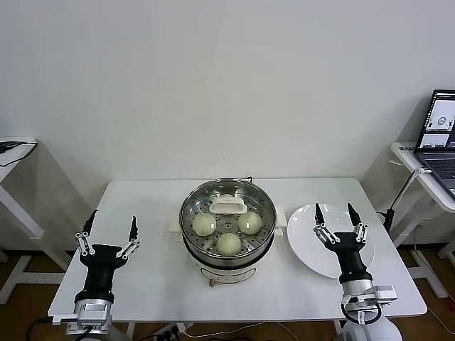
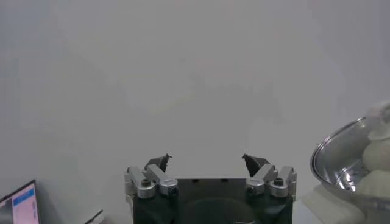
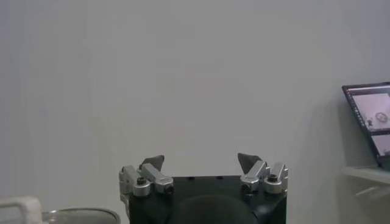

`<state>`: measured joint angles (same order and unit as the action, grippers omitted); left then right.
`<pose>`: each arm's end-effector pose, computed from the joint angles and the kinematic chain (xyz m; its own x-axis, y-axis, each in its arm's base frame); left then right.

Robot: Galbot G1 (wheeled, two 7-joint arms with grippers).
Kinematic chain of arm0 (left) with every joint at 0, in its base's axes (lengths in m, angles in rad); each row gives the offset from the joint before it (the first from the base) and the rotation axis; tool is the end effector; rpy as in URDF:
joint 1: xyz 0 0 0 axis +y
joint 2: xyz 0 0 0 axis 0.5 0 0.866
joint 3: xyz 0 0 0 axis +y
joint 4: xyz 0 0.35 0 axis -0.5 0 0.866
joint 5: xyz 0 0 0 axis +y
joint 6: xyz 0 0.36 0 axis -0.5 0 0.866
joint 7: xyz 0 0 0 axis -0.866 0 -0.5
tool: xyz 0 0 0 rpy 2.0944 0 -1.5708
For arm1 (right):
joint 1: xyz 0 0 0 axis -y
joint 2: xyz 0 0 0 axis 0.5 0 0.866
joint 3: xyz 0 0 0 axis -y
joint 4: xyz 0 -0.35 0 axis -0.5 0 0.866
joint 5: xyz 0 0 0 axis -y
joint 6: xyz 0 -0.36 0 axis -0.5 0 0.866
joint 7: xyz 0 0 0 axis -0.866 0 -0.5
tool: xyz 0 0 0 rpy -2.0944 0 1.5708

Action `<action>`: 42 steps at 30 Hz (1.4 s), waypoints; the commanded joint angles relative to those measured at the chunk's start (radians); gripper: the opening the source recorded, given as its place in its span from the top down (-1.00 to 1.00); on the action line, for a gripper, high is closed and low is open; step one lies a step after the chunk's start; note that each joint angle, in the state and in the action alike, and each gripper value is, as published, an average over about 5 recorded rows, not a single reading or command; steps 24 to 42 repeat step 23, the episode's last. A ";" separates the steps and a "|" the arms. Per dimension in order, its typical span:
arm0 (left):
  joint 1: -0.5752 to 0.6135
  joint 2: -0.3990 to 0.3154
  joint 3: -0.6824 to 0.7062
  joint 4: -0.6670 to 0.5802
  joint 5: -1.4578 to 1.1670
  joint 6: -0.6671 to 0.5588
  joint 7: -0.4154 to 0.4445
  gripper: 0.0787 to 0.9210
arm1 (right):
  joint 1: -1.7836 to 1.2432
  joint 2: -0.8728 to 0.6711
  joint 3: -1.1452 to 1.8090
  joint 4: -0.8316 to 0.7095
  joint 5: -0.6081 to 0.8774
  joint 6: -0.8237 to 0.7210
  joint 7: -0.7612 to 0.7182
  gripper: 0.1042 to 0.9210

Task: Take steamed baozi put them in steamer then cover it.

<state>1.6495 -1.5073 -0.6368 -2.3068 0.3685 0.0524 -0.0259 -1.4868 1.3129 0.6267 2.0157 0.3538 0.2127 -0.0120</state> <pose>0.1583 0.0370 -0.2377 -0.9905 -0.0884 -0.1051 -0.1272 0.8788 0.4599 0.2159 -0.0821 -0.3005 -0.9738 -0.0152 -0.2269 -0.0328 0.9967 0.0740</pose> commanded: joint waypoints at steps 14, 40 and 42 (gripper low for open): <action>0.022 0.006 -0.023 -0.010 -0.052 -0.029 0.001 -0.77 | -0.026 0.011 0.009 0.038 -0.040 -0.035 0.015 -0.76; 0.022 0.012 -0.005 -0.020 -0.053 -0.027 -0.002 -0.77 | -0.052 0.016 0.019 0.062 -0.040 -0.034 0.018 -0.76; 0.022 0.012 -0.005 -0.020 -0.053 -0.027 -0.002 -0.77 | -0.052 0.016 0.019 0.062 -0.040 -0.034 0.018 -0.76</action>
